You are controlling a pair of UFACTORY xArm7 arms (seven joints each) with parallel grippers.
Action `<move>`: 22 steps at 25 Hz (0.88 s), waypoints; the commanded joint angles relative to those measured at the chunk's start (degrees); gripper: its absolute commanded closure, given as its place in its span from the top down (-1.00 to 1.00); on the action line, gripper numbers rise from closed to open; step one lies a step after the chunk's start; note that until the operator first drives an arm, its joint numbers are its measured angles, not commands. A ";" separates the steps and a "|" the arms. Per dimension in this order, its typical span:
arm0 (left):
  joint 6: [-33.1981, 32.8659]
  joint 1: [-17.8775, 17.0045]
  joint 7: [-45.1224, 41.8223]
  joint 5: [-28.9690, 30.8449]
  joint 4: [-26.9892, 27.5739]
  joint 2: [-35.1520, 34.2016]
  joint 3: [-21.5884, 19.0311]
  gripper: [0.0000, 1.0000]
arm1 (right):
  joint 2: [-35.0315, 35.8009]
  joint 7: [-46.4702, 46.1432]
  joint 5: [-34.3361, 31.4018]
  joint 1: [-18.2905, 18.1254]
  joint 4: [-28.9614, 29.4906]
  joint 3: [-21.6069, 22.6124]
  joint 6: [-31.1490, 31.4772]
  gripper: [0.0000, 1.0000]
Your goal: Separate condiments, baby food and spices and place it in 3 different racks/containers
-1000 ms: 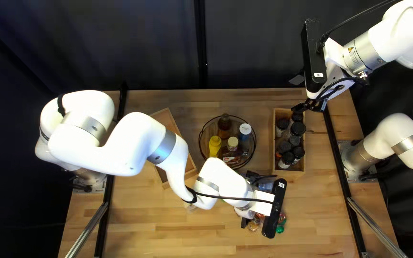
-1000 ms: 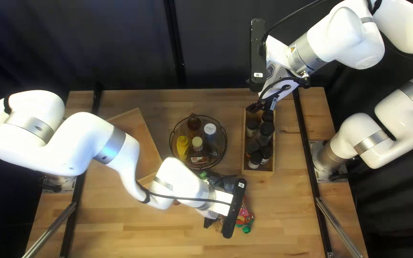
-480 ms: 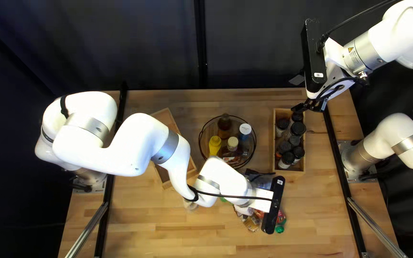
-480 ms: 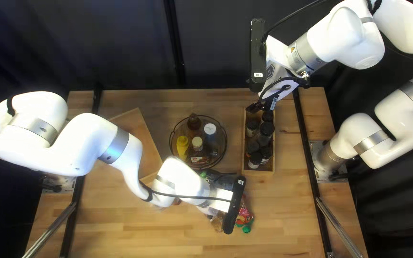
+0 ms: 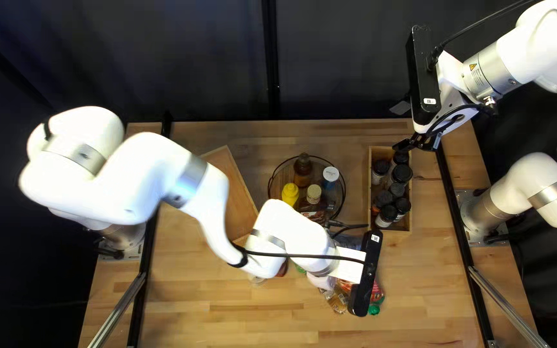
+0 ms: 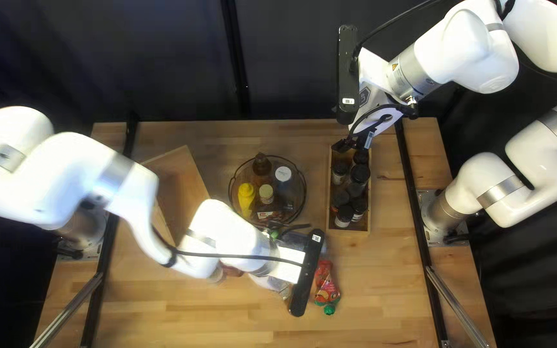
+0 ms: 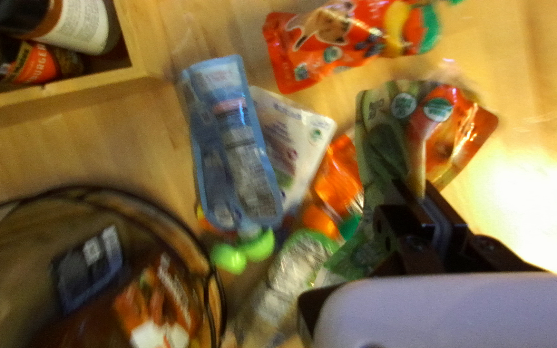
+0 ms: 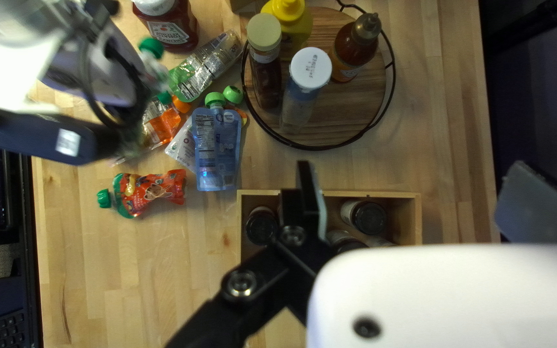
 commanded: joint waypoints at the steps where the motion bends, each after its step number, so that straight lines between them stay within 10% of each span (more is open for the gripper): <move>1: 7.04 -0.60 -0.40 -0.49 -1.63 -7.09 -0.80 -1.00 | 0.00 0.00 0.00 0.00 0.00 0.00 0.00 1.00; 22: 6.19 9.94 -23.27 7.58 -41.52 -41.99 1.99 -1.00 | 0.00 0.00 0.00 0.00 0.00 0.00 0.00 1.00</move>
